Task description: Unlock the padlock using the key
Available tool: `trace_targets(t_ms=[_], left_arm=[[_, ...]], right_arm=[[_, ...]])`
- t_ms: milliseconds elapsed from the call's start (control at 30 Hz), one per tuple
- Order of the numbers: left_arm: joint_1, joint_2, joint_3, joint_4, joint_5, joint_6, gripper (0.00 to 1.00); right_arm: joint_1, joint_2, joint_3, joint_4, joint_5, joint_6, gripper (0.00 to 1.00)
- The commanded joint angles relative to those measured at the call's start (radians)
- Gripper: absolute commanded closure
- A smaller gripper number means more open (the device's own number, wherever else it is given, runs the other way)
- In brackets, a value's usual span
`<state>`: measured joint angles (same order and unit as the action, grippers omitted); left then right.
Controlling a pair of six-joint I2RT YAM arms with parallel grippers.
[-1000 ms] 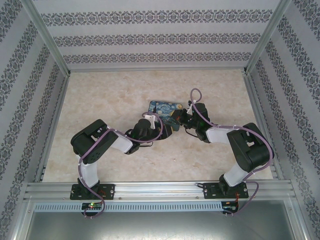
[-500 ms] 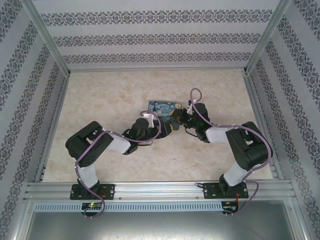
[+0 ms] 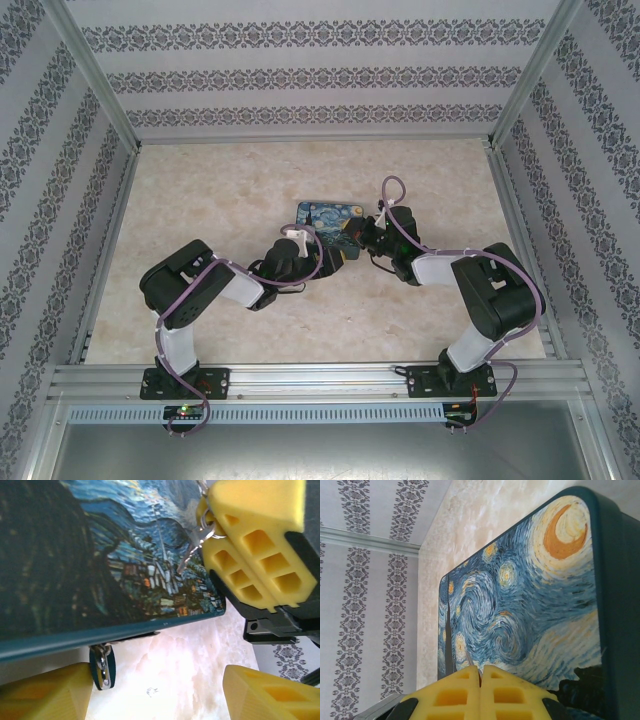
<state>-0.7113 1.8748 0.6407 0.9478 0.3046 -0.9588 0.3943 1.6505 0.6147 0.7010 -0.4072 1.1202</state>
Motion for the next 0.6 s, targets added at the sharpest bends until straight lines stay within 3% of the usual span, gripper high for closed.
trace_targets(t_ms=[0,567], left_arm=[[0.004,0.011,-0.002,-0.039,-0.042,0.006,0.29],[-0.016,0.015,0.044,-0.220,-0.176,0.111,0.36]], right_arm=[[-0.003,0.020,-0.021,-0.019,0.004,-0.001,1.00],[-0.005,0.027,-0.030,-0.006,0.005,0.003,1.00]])
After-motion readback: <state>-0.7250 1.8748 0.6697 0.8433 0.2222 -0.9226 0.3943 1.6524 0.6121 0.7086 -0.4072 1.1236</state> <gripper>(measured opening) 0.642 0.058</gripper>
